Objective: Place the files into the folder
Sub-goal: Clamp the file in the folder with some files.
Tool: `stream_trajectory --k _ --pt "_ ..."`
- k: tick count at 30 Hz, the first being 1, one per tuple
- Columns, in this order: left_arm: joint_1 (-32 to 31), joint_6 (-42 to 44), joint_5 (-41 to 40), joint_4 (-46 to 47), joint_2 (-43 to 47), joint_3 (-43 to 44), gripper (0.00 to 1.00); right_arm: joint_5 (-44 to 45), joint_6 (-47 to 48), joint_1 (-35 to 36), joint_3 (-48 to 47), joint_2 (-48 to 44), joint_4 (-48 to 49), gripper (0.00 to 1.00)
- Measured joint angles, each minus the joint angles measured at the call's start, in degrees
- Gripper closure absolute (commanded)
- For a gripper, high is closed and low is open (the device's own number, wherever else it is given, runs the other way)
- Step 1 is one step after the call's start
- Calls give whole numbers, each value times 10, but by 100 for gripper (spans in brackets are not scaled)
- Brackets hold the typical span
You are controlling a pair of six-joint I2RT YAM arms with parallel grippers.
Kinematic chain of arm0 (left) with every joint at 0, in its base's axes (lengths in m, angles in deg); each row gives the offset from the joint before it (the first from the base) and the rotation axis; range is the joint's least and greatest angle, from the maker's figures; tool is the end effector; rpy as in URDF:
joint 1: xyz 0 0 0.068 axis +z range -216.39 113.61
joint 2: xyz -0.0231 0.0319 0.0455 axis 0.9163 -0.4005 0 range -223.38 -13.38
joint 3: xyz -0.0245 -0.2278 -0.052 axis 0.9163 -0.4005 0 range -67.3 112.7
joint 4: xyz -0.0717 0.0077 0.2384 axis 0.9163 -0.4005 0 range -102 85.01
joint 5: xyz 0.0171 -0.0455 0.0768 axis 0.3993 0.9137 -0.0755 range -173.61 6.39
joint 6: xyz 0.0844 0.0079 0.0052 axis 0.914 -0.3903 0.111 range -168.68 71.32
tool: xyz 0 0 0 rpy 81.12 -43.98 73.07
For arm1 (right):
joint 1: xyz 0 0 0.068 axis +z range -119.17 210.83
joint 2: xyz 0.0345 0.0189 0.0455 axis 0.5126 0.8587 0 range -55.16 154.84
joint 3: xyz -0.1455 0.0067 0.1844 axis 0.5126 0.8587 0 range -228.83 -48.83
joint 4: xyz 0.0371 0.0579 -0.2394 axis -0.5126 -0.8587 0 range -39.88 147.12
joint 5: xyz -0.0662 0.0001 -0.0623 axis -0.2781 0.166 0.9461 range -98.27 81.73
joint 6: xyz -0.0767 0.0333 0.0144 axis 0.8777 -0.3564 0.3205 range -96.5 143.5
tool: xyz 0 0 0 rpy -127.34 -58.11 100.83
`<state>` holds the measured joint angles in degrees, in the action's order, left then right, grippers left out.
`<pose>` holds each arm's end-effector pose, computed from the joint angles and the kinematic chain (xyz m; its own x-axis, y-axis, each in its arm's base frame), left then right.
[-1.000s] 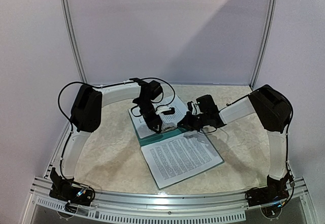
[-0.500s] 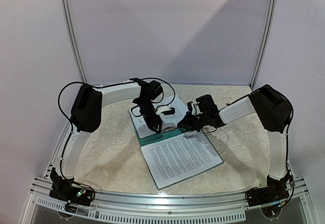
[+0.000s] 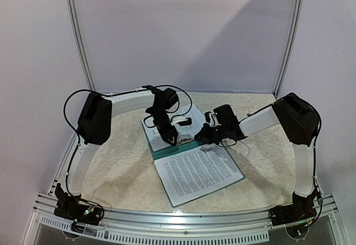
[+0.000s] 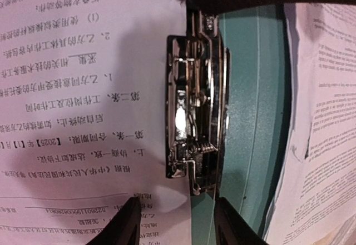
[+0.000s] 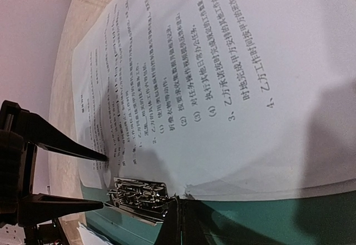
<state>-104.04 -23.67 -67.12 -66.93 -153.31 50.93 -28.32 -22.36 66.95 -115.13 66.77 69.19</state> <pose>0.3398 -0.2889 0.0836 -0.4549 0.8631 -0.2196 0.8861 0.4139 -0.2087 0.3271 0.2703 0.0475 -0.9291 0.1567 -0.3351 -0.1259 0.7179 0.6846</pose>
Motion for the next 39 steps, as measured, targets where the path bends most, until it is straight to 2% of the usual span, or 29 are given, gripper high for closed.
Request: stream_trajectory --k 17,28,39 --pt "0 0 0 10 0 0 54 -37 40 0 14 -26 -32 98" --pt "0 0 0 10 -1 0 54 -61 42 1 16 -33 -59 84" --pt "0 1 0 8 -2 3 53 -68 42 5 19 -60 -111 81"
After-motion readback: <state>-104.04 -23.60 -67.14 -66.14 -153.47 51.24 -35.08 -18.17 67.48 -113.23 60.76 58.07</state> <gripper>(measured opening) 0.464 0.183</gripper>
